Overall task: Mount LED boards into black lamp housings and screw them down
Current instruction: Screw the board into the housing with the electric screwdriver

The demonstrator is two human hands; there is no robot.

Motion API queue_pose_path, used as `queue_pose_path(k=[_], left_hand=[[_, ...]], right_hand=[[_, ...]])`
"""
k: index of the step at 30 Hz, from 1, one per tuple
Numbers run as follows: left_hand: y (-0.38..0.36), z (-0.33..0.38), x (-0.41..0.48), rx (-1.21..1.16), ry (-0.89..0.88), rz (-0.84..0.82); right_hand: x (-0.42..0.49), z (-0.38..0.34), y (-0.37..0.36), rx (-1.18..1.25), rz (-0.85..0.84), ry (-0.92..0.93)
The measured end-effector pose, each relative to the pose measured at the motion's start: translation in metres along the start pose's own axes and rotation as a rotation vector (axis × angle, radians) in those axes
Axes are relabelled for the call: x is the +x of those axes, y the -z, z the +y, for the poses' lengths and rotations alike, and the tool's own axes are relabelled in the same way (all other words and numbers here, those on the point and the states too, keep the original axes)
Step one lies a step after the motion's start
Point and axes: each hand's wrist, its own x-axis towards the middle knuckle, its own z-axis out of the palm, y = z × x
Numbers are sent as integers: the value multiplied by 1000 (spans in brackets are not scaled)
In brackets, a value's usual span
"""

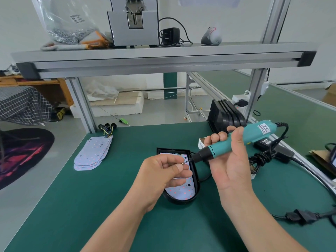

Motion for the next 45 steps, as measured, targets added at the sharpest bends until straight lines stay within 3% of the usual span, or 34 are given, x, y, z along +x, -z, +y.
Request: queue_pose_path(k=[17, 19, 23, 29, 45], left_hand=[[6, 2, 1, 19, 27, 10], [12, 2, 4, 111, -29, 128], [28, -5, 19, 650, -117, 491], [24, -17, 29, 699, 170, 311], [22, -20, 29, 443, 186, 199]], right_hand=[[0, -2, 0, 9, 3, -1], [1, -3, 2, 17, 5, -4], [8, -6, 8, 11, 13, 18], [23, -7, 26, -33, 78, 69], [38, 6, 39, -243, -5, 131]])
